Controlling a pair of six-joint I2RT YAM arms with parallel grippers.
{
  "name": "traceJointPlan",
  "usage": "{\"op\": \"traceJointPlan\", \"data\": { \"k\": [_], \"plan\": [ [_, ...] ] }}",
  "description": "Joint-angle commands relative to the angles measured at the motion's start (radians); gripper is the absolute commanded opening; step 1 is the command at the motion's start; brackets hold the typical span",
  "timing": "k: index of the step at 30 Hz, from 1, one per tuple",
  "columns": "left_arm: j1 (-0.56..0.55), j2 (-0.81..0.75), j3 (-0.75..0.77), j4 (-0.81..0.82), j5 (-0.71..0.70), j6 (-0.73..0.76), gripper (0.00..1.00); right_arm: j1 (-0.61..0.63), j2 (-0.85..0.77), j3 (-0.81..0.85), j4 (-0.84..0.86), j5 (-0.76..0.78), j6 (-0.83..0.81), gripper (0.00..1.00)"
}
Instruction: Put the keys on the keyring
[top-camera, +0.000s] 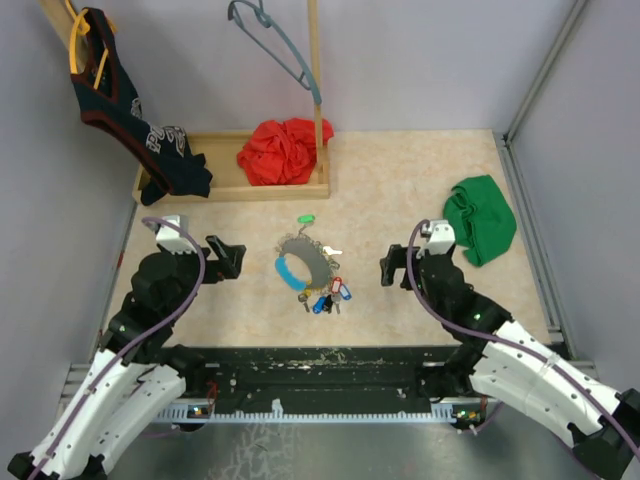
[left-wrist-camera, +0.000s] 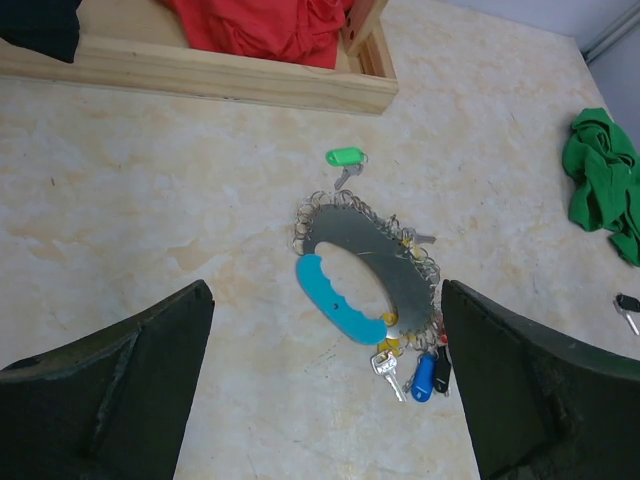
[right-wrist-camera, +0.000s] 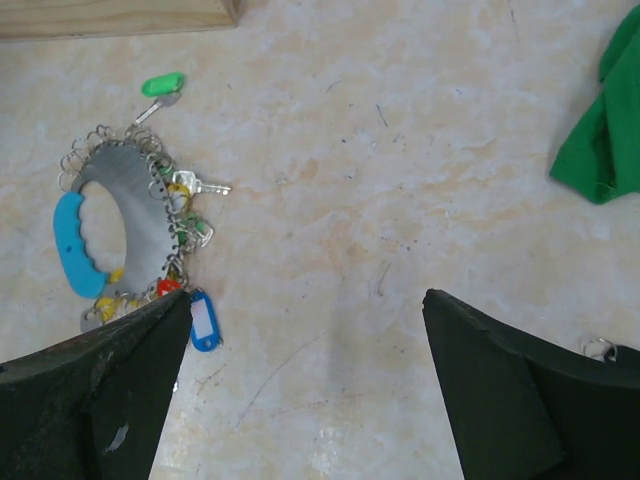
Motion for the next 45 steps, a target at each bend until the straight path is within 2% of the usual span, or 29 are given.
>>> {"op": "traceJointPlan", "data": {
  "k": [1, 9, 14, 21, 30, 34, 39, 41, 45],
  "plan": [
    [0.013, 0.001, -0.004, 0.026, 0.035, 0.008, 1.0, 0.004, 0.005, -0.003, 0.109, -0.095, -0.063, 0.99],
    [0.017, 0.034, -0.008, 0.04, 0.08, -0.006, 1.0, 0.004, 0.11, 0.029, 0.179, -0.234, -0.102, 0.96],
    [0.018, 0.084, -0.041, 0.09, 0.142, -0.06, 0.99, -0.018, 0.252, 0.078, 0.203, -0.313, -0.129, 0.95],
    [0.018, 0.218, -0.13, 0.299, 0.304, -0.162, 0.99, -0.119, 0.452, 0.139, 0.287, -0.55, -0.136, 0.92],
    [0.017, 0.517, -0.158, 0.542, 0.465, -0.237, 1.0, -0.235, 0.73, 0.218, 0.469, -0.809, -0.112, 0.9],
    [0.018, 0.65, -0.139, 0.596, 0.477, -0.252, 1.0, -0.24, 0.901, 0.301, 0.503, -0.89, -0.08, 0.85],
    [0.017, 0.771, -0.114, 0.609, 0.453, -0.254, 0.98, -0.24, 1.058, 0.377, 0.52, -0.97, -0.032, 0.72],
    [0.017, 0.792, -0.117, 0.61, 0.439, -0.253, 0.97, -0.24, 1.088, 0.382, 0.53, -0.98, -0.015, 0.66],
    [0.017, 0.827, -0.133, 0.633, 0.438, -0.264, 0.97, -0.24, 1.141, 0.37, 0.582, -1.025, 0.019, 0.61]
  ]
}}
